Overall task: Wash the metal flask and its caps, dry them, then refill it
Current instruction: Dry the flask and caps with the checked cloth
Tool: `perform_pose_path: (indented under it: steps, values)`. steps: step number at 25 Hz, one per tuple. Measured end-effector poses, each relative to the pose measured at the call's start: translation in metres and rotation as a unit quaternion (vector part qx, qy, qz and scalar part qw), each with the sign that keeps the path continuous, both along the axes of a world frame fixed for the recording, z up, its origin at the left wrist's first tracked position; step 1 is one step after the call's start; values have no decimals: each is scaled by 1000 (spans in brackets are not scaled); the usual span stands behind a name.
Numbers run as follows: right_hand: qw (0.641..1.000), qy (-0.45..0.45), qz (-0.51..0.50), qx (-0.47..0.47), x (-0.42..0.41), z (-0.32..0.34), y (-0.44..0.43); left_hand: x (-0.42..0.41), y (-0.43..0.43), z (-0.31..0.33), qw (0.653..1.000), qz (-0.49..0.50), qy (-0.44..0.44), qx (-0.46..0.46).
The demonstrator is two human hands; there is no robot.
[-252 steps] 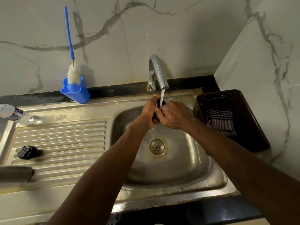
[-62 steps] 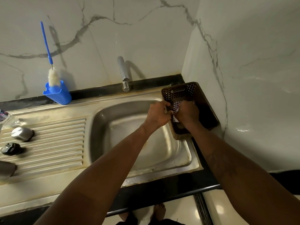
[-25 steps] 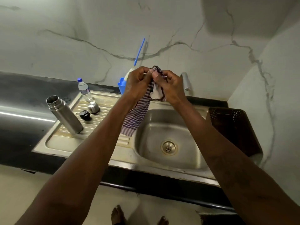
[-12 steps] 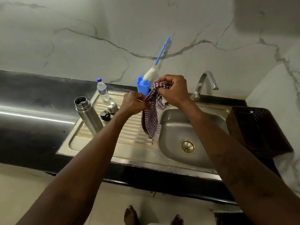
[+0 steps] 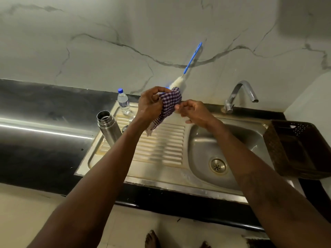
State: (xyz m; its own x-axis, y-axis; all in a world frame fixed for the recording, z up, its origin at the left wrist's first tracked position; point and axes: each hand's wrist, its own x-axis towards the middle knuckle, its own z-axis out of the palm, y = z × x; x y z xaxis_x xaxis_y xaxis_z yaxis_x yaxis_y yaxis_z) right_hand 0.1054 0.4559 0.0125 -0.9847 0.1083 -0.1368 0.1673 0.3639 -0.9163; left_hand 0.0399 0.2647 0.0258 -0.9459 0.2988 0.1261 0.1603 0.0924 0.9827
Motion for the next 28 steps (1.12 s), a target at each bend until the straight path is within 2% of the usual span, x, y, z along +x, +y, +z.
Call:
perform_pose_path:
  steps: [3, 5, 7, 9, 10, 12, 14, 16, 19, 23, 28]
  values:
    - [993, 28, 63, -94, -17, -3, -16, -6, -13, 8, 997, -52, 10, 62]
    - [987, 31, 96, -127, -23, -9, -21, -9, -25, 11, 996, -64, 21, 61]
    - [988, 4, 86, -131, -29, -14, -25, -12, -37, 10, 997, -58, 16, 40]
    - [993, -4, 37, -114, -33, -19, -34, -15, -47, 8, 998, -18, 46, -43]
    - [994, -1, 11, -111, -36, -22, -38, -18, -53, 5, 987, 12, 99, -122]
    - [991, 0, -24, -135, -43, -28, -48, -17, -69, 0, 936, 50, 227, -263]
    - [986, 3, -27, -165, -48, -32, -60, -14, -85, -7, 895, 84, 303, -315]
    - [984, 6, -13, -178, -52, -35, -71, -9, -102, -16, 872, 137, 323, -341]
    - [980, -5, 9, -199, -56, -38, -85, -6, -125, -27, 856, 203, 281, -383]
    - [965, -46, 39, -254, -61, -43, -100, -1, -144, -41, 896, 213, 158, -355]
    - [950, -72, 21, -303, -58, -43, -118, 0, -159, -60, 914, 245, 110, -303]
